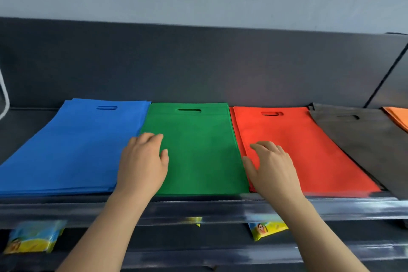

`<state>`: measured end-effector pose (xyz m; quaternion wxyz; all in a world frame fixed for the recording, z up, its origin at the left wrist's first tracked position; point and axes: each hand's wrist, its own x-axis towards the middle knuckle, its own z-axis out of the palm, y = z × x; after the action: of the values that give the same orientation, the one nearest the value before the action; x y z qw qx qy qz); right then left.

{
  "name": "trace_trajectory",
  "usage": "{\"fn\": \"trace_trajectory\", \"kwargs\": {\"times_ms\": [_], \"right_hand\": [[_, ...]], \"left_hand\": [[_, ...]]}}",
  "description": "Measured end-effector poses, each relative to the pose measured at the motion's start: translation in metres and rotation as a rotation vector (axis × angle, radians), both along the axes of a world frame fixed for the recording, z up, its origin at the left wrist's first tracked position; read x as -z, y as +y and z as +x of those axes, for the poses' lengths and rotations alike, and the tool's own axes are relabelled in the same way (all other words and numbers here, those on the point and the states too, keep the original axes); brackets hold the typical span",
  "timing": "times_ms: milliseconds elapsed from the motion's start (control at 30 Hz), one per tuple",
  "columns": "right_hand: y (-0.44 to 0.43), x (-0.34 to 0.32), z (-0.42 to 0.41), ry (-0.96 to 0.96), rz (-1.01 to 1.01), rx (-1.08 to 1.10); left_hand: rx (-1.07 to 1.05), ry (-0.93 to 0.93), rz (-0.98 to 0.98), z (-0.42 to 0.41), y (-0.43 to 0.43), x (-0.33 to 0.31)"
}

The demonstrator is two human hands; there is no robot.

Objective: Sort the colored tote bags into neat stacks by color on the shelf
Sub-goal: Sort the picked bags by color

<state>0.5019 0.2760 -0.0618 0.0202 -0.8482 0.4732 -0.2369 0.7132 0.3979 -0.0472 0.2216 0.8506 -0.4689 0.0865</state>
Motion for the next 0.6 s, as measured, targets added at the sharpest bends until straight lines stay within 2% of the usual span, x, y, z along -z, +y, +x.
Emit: {"fn": "trace_trajectory", "kwargs": {"times_ms": [333,600], "right_hand": [[-0.007,-0.007,-0.102,-0.090,-0.021,0.161],[-0.031,-0.016,-0.228,-0.083,-0.003,0.305]], "left_hand": [[0.352,-0.054,-0.096,-0.109,-0.055,-0.009],[0.485,-0.059,-0.101,-0.227,-0.109,-0.009]]}}
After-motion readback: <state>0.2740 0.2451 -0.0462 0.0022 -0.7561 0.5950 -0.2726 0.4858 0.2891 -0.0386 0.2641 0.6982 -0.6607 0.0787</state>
